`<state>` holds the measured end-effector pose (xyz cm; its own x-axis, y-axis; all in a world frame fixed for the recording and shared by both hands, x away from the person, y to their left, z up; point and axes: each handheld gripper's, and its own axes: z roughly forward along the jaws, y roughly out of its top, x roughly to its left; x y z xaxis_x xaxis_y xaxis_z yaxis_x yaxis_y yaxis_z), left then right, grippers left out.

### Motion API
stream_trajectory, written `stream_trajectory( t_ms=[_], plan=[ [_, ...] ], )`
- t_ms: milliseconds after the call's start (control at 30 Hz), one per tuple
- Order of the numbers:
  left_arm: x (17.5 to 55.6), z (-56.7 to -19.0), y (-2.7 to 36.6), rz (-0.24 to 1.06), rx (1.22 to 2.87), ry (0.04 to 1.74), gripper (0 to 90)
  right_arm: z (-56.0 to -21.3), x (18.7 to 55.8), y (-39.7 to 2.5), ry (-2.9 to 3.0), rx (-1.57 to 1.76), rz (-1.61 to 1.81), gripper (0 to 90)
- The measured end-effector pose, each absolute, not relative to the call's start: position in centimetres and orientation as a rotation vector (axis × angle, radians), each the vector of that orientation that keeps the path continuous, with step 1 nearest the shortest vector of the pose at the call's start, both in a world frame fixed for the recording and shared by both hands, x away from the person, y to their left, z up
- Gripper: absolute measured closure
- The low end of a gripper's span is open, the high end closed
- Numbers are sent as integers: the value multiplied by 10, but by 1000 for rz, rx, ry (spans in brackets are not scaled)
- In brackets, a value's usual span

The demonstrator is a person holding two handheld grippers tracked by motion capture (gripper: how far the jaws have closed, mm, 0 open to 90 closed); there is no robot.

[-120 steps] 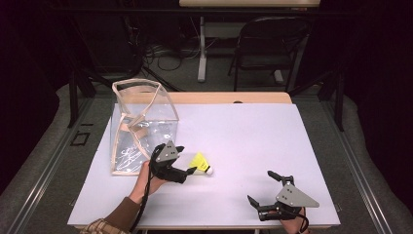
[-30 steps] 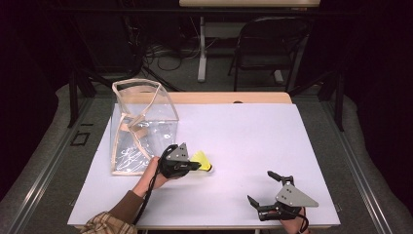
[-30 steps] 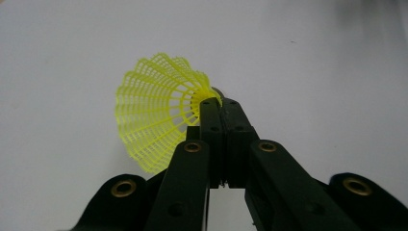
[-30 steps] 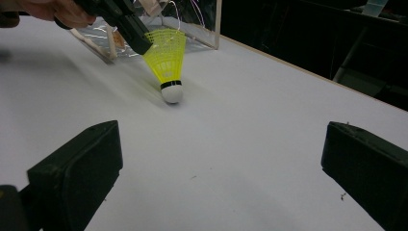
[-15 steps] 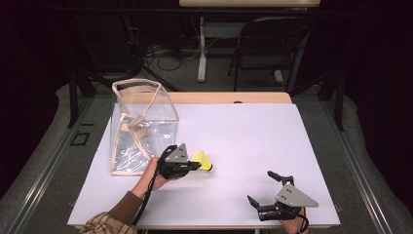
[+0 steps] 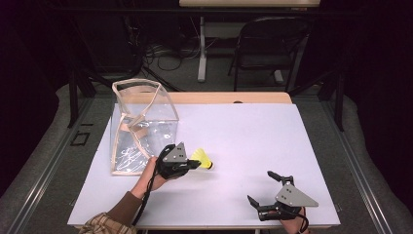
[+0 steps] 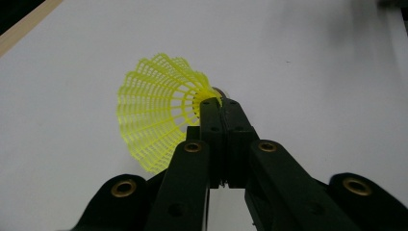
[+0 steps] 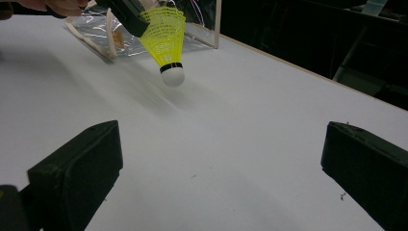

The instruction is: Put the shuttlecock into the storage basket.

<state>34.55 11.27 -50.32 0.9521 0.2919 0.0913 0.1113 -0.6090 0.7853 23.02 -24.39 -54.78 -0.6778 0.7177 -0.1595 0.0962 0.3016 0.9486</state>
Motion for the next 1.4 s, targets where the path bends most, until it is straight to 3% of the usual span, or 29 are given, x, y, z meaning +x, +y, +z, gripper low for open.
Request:
stream_trajectory(
  t_ms=[1400],
  plan=[
    [341,-478,129,372,2123,305,897,-548,230,-244,1997,726,1390,4]
  ],
)
